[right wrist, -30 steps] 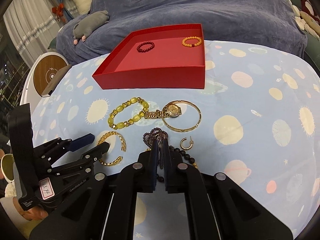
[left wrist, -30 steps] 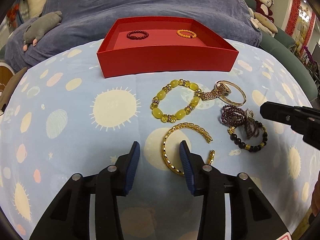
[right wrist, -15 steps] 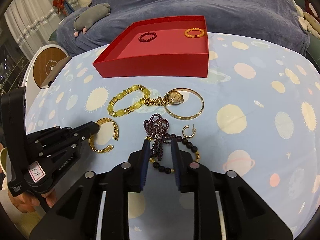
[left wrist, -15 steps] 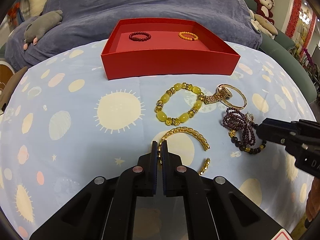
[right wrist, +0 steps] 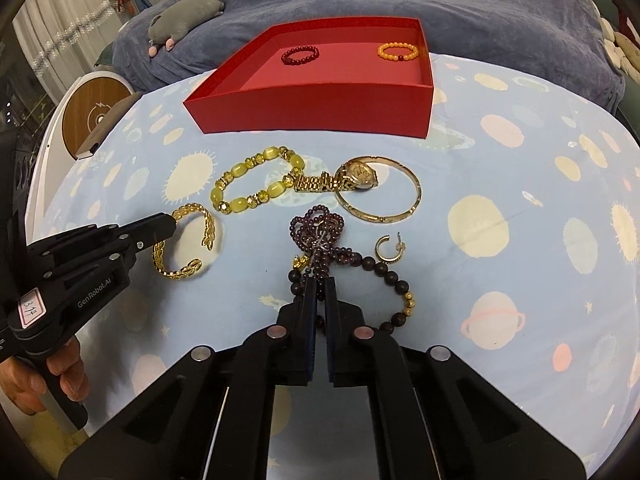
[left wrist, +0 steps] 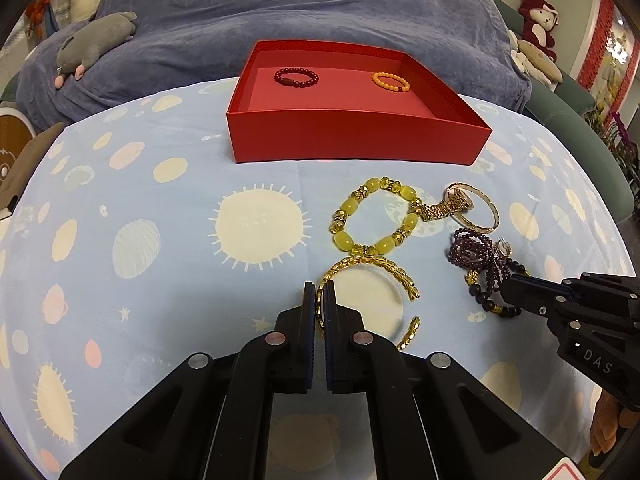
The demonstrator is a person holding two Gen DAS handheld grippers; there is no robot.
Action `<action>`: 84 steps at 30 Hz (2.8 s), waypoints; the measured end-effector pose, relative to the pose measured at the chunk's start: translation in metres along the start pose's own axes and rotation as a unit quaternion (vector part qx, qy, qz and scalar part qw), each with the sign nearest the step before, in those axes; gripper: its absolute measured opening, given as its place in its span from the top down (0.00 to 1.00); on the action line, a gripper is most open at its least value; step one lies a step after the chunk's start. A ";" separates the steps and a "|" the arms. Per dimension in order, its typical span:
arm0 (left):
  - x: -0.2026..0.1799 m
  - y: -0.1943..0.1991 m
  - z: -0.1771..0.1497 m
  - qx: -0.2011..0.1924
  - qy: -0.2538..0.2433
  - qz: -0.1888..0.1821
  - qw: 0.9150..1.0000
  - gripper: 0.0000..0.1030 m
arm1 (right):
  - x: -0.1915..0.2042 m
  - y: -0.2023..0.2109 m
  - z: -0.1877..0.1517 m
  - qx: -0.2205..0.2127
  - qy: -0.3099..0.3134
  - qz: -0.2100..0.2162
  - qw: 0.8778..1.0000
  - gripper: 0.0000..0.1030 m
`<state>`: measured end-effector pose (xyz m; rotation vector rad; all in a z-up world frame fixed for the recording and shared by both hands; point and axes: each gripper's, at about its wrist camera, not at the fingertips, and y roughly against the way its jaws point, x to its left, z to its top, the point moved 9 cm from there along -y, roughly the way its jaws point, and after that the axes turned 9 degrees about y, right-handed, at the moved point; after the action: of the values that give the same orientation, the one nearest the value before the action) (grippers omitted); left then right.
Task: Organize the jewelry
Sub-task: 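Grasp the gold twisted cuff with the left tool while the right tool grasps the garnet beaded bow, then carry the cuff and garnet bow into the red box and open both tools, then move both open tools back over the remaining jewelry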
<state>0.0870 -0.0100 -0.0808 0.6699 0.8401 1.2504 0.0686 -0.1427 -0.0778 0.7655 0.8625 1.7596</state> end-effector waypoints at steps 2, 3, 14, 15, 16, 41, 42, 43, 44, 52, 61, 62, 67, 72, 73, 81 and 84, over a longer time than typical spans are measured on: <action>0.000 0.001 0.001 -0.001 0.001 -0.001 1.000 0.98 | 0.000 0.006 0.004 -0.010 0.002 0.000 1.000 0.97; 0.000 0.001 0.002 -0.002 0.002 -0.001 1.000 0.98 | 0.000 0.010 0.006 -0.016 0.001 0.001 1.000 0.97; 0.003 0.008 0.011 -0.012 0.009 -0.004 1.000 0.97 | -0.020 0.040 0.030 -0.066 -0.030 -0.003 0.997 0.97; 0.003 0.010 0.013 -0.013 0.009 -0.004 1.000 0.97 | -0.021 0.044 0.033 -0.071 -0.031 -0.003 0.997 0.97; 0.003 0.012 0.015 -0.014 0.010 -0.005 1.000 0.97 | -0.022 0.047 0.036 -0.075 -0.033 -0.002 0.997 0.97; -0.002 -0.014 0.157 -0.035 -0.001 -0.006 0.999 0.98 | -0.078 0.022 0.174 -0.068 -0.091 0.037 0.993 0.97; -0.003 -0.021 0.159 -0.030 -0.006 -0.002 1.000 0.98 | -0.079 0.014 0.174 -0.056 -0.090 0.036 0.994 0.97; -0.004 -0.027 0.161 -0.026 -0.010 0.003 1.000 0.98 | -0.079 0.005 0.175 -0.043 -0.089 0.036 0.994 0.97; -0.006 -0.034 0.163 -0.021 -0.013 0.005 1.000 0.97 | -0.081 -0.004 0.176 -0.032 -0.090 0.033 0.995 0.97; -0.011 -0.078 0.179 0.010 -0.017 0.015 1.000 0.96 | -0.100 -0.067 0.198 0.021 -0.118 0.026 0.992 0.95; -0.001 -0.083 0.213 -0.030 0.049 0.021 0.998 0.60 | -0.108 -0.035 0.221 -0.065 -0.090 -0.025 0.994 0.78; 0.000 -0.079 0.214 -0.037 0.047 0.024 0.998 0.60 | -0.107 -0.031 0.221 -0.069 -0.083 -0.028 0.994 0.78; 0.006 -0.060 0.208 -0.052 0.039 0.034 0.997 0.60 | -0.097 -0.006 0.207 -0.086 -0.071 -0.027 0.993 0.78; 0.020 -0.035 0.194 -0.060 0.046 0.036 0.997 0.60 | -0.087 0.020 0.187 -0.097 -0.069 -0.019 0.993 0.77; 0.023 -0.030 0.190 -0.062 0.048 0.037 0.996 0.60 | -0.084 0.025 0.182 -0.099 -0.068 -0.020 0.993 0.76; 0.036 0.008 0.153 -0.069 0.059 0.037 0.995 0.60 | -0.067 0.049 0.139 -0.103 -0.060 -0.037 0.992 0.74; 0.038 0.018 0.137 -0.070 0.058 0.040 0.995 0.60 | -0.062 0.051 0.120 -0.099 -0.071 -0.027 0.992 0.74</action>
<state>0.1959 0.0325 0.0016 0.5265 0.8184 1.4166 0.1593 -0.1900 0.0237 0.7199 0.5981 1.6911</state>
